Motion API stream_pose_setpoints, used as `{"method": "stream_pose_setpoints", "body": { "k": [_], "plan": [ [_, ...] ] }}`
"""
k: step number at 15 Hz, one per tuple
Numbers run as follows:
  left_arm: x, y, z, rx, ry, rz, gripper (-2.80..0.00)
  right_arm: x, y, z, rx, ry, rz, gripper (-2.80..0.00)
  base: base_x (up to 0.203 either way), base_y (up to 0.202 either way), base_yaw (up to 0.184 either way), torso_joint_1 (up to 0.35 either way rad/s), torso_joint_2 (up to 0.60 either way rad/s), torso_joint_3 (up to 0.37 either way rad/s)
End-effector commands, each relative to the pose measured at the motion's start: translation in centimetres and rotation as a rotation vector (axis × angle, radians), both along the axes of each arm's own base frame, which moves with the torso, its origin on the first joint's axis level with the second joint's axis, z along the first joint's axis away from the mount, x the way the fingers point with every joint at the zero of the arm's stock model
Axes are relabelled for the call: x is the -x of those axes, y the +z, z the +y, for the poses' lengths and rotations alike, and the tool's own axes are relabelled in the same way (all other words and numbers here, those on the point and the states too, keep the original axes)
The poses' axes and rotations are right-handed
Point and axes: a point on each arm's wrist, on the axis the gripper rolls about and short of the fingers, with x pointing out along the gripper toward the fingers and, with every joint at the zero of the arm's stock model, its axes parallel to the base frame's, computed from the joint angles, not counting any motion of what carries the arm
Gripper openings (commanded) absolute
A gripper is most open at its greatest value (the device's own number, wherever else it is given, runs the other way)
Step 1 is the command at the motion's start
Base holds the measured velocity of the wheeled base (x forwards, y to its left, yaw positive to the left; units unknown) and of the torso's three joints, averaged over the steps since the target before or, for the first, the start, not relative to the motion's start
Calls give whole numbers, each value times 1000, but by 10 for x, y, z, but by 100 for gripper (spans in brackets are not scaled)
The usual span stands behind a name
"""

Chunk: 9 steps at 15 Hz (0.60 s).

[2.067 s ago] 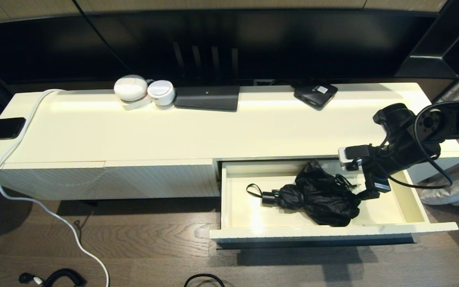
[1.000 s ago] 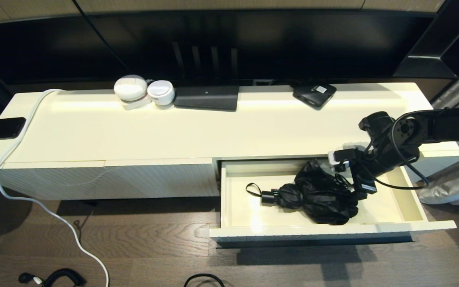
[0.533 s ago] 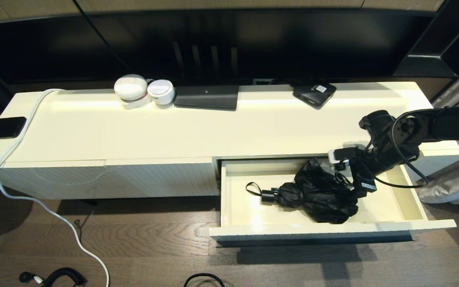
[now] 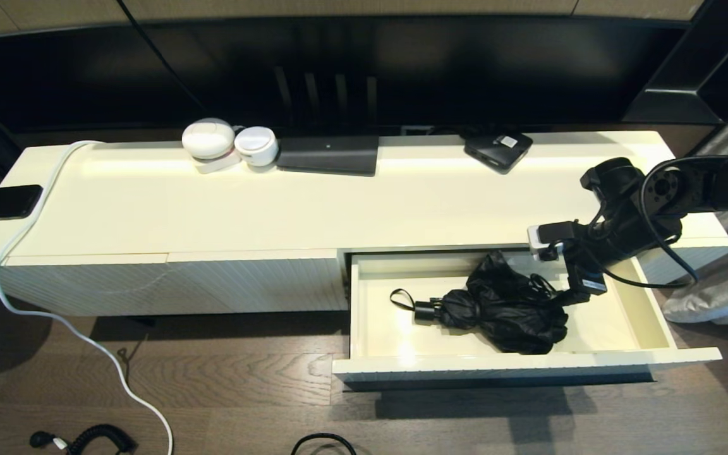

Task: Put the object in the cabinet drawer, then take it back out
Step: Take the umbrella out of the drawer and put it on the table

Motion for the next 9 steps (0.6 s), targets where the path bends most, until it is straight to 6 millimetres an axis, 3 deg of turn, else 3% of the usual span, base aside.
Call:
{"method": "stream_pose_setpoints", "body": {
  "k": [1,9],
  "plan": [
    [0,0,0,-1,0,1,-280,9,7,-1,11,13,0,0,0,0,0,0,0,0],
    [0,0,0,-1,0,1,-280,19,-1,-1,18,17,28,0,0,0,0,0,0,0]
  ]
}}
